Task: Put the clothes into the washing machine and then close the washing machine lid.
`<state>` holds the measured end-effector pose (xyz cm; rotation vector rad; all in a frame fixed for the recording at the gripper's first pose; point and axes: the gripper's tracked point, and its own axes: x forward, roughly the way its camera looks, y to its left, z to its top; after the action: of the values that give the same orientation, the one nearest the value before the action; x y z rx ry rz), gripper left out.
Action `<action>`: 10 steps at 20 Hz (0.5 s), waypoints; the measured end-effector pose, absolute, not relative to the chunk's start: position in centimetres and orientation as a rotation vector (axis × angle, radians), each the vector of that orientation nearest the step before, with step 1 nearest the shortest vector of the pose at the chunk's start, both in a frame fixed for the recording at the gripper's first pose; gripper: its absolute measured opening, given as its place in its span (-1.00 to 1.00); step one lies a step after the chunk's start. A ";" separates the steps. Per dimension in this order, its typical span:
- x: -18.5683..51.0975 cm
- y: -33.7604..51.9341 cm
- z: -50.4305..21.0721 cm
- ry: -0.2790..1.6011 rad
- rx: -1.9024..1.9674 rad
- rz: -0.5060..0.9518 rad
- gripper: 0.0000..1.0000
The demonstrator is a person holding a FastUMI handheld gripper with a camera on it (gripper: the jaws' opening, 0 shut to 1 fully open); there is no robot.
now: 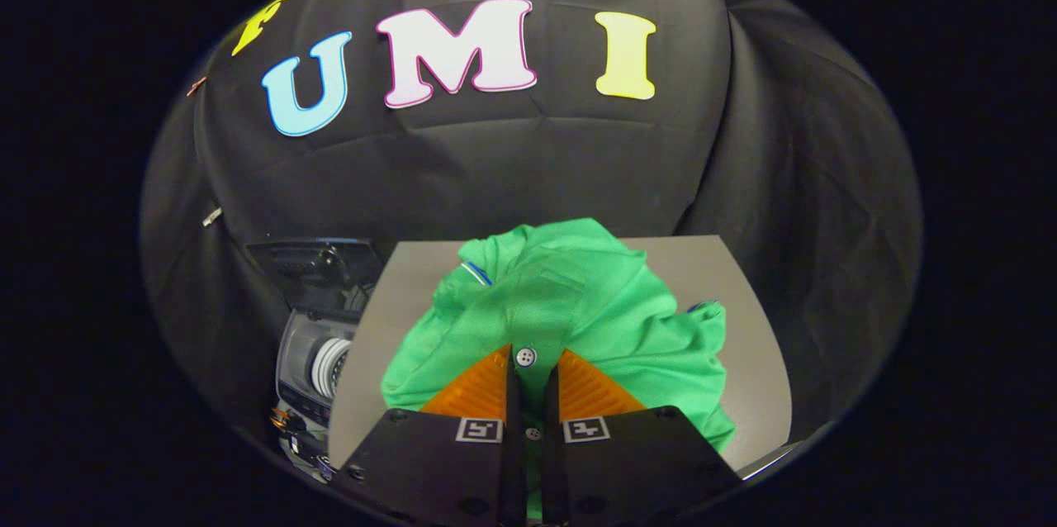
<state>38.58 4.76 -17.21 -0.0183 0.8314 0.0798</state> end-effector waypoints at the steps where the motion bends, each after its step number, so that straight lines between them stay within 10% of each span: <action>1: 38.5 5.2 -16.1 0.822 0.002 0.077 -0.76; 10: 36.2 12.5 -8.8 0.769 0.146 0.119 -0.76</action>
<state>36.24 12.54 -8.80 0.1459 0.7694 0.1190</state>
